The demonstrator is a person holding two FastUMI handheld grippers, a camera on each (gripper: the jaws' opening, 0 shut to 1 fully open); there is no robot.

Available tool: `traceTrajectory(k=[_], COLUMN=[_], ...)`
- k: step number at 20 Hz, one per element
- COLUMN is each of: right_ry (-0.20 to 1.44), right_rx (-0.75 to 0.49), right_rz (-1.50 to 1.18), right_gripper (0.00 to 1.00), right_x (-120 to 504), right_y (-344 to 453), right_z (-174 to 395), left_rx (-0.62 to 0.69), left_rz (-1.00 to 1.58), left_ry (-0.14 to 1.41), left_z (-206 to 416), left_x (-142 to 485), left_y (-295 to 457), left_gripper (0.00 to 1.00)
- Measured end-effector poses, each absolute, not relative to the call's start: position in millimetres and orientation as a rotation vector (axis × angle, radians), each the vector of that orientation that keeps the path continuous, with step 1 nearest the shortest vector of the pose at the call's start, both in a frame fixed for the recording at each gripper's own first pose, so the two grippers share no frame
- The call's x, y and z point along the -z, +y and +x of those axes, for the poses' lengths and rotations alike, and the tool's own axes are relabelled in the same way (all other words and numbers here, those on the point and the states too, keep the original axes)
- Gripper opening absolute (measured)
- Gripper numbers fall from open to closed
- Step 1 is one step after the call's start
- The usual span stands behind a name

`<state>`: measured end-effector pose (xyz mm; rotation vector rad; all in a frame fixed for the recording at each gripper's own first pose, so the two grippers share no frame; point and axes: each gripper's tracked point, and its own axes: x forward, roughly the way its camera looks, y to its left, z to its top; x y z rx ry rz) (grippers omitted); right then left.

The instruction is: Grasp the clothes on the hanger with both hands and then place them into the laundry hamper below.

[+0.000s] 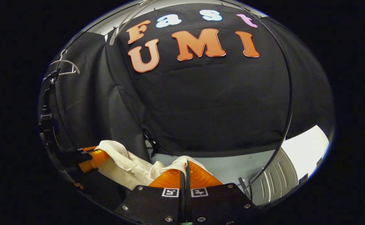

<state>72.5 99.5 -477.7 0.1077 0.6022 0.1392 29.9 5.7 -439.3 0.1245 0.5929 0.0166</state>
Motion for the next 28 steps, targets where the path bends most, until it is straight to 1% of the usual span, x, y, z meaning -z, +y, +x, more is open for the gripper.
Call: traceTrajectory(k=[3, 5, 8, 9, 10, 12, 15, 18, 19, 20, 21, 22, 23, 24, 25, 26, 27, 28], right_ry=[0.684, 0.746, 0.828, 0.848, 0.871, 0.945, 1.049, 1.134, 1.155, 1.165, 1.164, 1.156, 1.149, 1.141, 1.131, 1.119, 1.109, 1.102], right_rx=[-0.111, -0.105, -0.095, -0.091, -0.091, -0.08, -0.072, -0.047, -0.041, -0.032, -0.032, -0.035, -0.041, -0.043, -0.041, -0.039, -0.033, -0.031], right_rz=[0.092, 0.076, 0.038, 0.024, 0.017, 0.01, 0.033, 0.03, 0.033, 0.037, 0.051, 0.066, 0.078, 0.087, 0.096, 0.11, 0.127, 0.148], right_gripper=[0.0, 0.0, 0.0, 0.0, 0.01, 0.02, 0.07, 0.1, 0.14, 0.12, 0.33, 0.37, 0.48, 0.53, 0.63, 0.68, 0.67, 0.81], right_x=[545, 587, 639, 657, 673, 701, 743, 774, 782, 782, 780, 777, 773, 769, 763, 756, 750, 743], right_y=[95, 91, 83, 77, 74, 67, 61, 48, 46, 44, 46, 47, 50, 51, 50, 51, 52, 53], right_z=[58, 48, 36, 31, 26, 11, -14, -34, -40, -45, -45, -42, -41, -39, -37, -36, -35, -35], left_rx=[-0.019, -0.015, -0.033, -0.041, -0.052, -0.067, -0.026, -0.005, 0.003, 0.01, 0.012, 0.002, -0.009, -0.016, -0.01, -0.007, -0.006, -0.018], left_rz=[0.07, 0.019, 0.007, 0.007, 0.005, 0.018, 0.033, 0.062, 0.059, 0.046, 0.037, 0.038, 0.042, 0.047, 0.041, 0.03, 0.02, 0.019], left_ry=[0.683, 0.769, 0.879, 0.916, 0.952, 1.026, 1.105, 1.145, 1.152, 1.157, 1.165, 1.175, 1.187, 1.195, 1.195, 1.191, 1.183, 1.174], left_z=[15, -2, -23, -31, -37, -50, -77, -84, -87, -90, -94, -98, -101, -102, -104, -104, -104, -104], left_x=[496, 538, 599, 618, 639, 678, 713, 733, 736, 737, 735, 736, 736, 733, 729, 725, 721, 716], left_y=[1, -7, -4, -1, 1, 3, -13, -19, -20, -21, -24, -23, -22, -20, -24, -27, -31, -31], left_gripper=[0.08, 0.08, 0.07, 0.08, 0.07, 0.08, 0.08, 0.08, 0.08, 0.17, 0.18, 0.22, 0.35, 0.5, 0.64, 0.79, 0.94, 0.99])
